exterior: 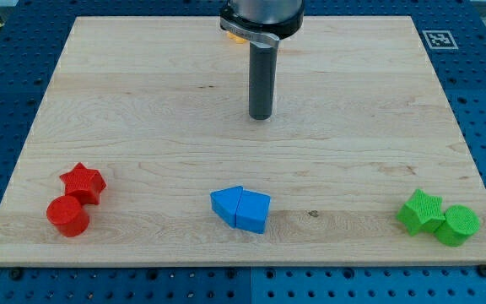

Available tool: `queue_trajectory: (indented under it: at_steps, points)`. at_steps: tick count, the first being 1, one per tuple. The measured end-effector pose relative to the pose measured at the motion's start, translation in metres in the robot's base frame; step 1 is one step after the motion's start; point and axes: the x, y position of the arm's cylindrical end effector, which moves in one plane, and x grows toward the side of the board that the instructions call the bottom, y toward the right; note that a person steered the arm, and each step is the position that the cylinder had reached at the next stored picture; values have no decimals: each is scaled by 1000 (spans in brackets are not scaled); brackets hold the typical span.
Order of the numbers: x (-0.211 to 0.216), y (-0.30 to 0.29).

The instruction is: Push the green star up a bit

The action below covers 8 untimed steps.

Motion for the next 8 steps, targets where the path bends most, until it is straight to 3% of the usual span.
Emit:
queue_trajectory:
  at_steps: [2, 4, 8]
  points:
    - [16, 2]
    - [84, 25]
    - [141, 65]
